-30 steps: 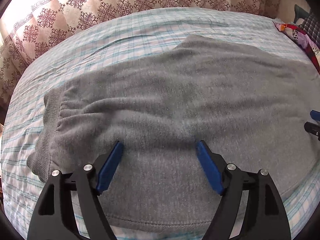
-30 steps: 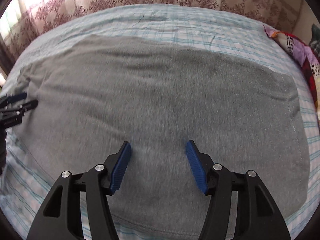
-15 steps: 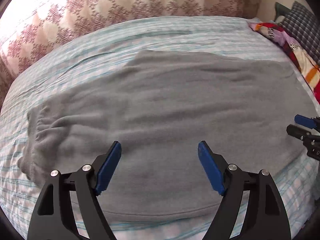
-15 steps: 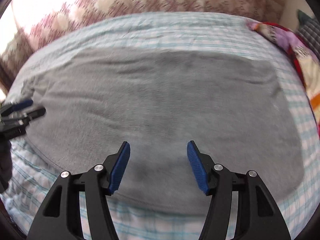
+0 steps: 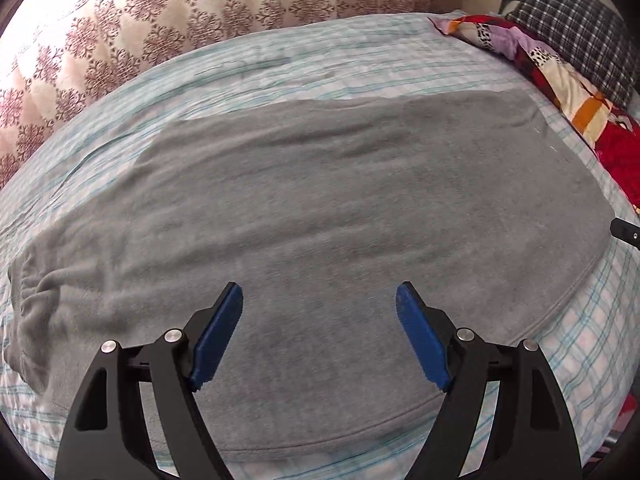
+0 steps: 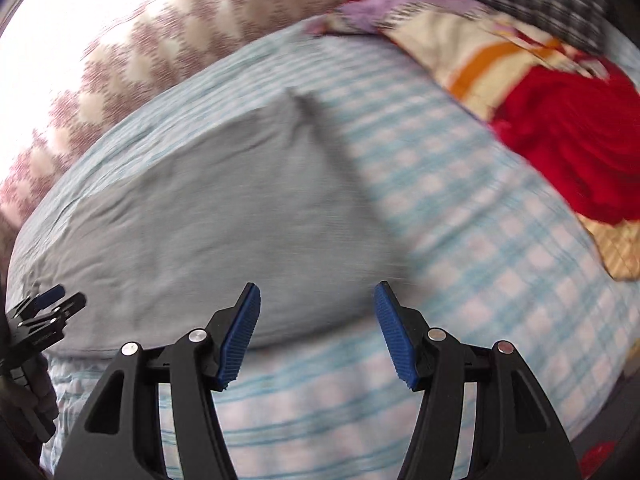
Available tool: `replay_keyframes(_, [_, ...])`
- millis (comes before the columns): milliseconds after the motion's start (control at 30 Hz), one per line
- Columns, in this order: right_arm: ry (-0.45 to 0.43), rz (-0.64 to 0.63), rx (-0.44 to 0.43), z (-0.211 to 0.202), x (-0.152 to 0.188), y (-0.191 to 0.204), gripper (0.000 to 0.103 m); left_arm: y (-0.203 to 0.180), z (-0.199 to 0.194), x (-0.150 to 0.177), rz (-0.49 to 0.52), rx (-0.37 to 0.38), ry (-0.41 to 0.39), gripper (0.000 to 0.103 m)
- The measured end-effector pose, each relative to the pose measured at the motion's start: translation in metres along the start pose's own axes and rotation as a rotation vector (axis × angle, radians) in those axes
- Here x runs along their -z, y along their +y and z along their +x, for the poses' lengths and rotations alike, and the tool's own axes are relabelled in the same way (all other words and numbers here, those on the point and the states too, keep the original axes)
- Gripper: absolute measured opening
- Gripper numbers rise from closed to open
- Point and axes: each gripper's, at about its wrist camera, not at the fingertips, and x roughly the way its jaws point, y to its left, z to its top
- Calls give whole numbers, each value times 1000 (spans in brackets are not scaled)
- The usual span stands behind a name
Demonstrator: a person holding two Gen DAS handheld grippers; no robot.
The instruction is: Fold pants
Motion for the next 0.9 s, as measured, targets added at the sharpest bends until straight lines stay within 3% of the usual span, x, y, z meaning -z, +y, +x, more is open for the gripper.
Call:
replay_keyframes(100, [22, 100, -6, 8, -2, -26, 59, -13, 1, -6, 20, 8, 1, 80])
replay_keyframes(233, [63, 165, -90, 27, -4, -40, 61, -31, 0, -16, 50, 28, 1, 80])
replay_keyframes(633, [49, 121, -164, 42, -12, -32, 43, -95, -6, -62, 168, 75, -29, 85])
replay_keyframes(767, [47, 118, -212, 39, -12, -38, 33, -120, -1, -76, 193, 120, -15, 85])
replay_keyframes(900, [16, 83, -242, 29, -13, -35, 31, -143, 6, -92, 193, 179, 9, 85])
